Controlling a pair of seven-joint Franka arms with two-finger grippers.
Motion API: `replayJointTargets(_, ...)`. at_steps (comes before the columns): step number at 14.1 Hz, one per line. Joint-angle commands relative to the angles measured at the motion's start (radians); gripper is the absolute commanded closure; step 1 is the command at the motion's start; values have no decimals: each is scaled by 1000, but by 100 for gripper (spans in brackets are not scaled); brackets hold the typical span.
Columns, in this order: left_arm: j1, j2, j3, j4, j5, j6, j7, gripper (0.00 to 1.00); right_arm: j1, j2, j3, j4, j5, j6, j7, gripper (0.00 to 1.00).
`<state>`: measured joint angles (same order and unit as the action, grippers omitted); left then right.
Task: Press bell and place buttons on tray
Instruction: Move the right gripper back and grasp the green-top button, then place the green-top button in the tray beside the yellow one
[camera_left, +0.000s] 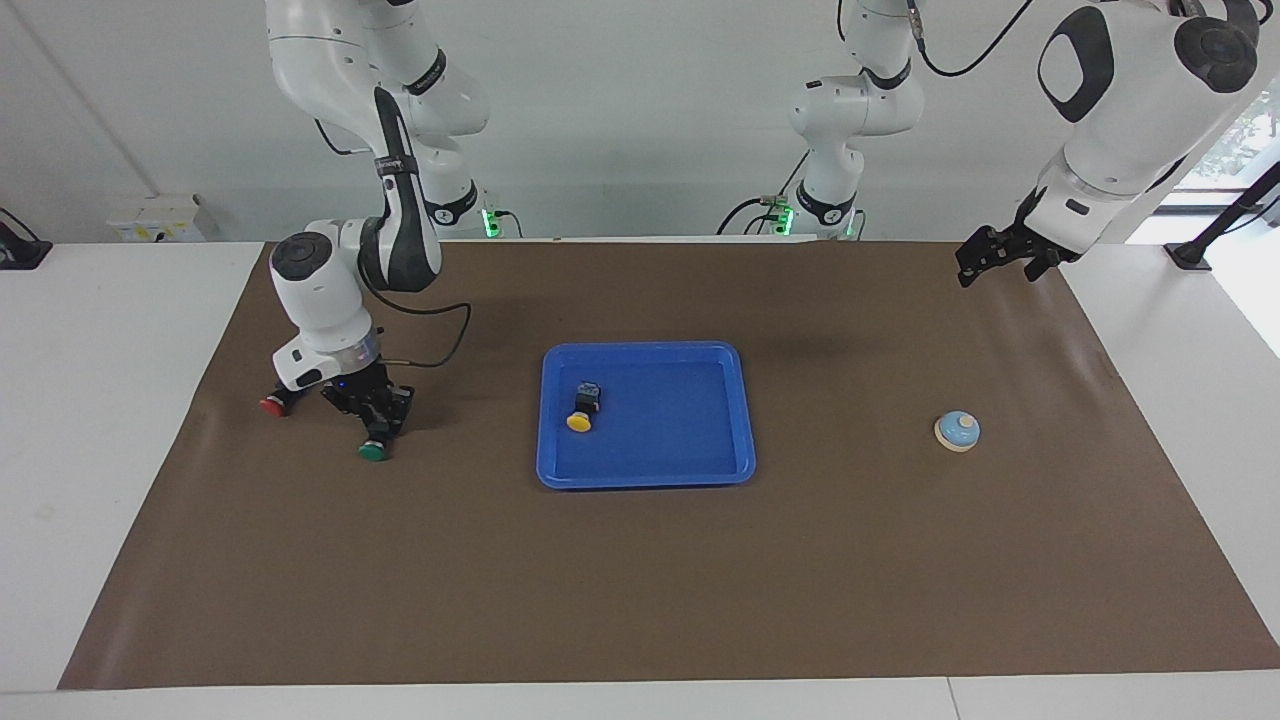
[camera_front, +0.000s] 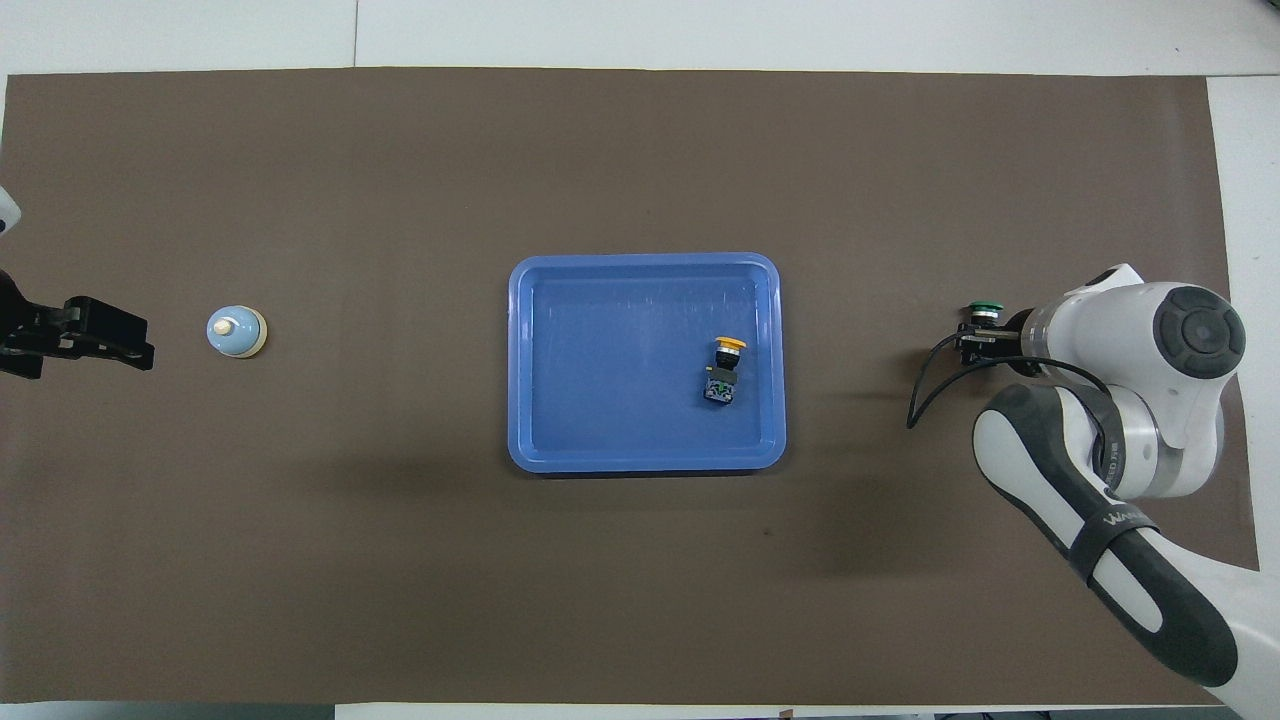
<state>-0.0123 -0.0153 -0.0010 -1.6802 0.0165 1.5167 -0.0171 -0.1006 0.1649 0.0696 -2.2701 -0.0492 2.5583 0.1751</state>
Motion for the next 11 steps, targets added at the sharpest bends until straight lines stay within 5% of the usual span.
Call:
replayJointTargets(1,-3,-8,3,7,14,-13,-9,0,18,-21,12,45,-9,-68,32,100)
replayJointTargets(5,-3,-8,3,8,14,-15,-9,0,203,22,15,344,-8,-421,310,100)
replayJointTargets(11,-3,-6,3,8,14,-15,-9,0,490,59,15,445,3,-455,617,100)
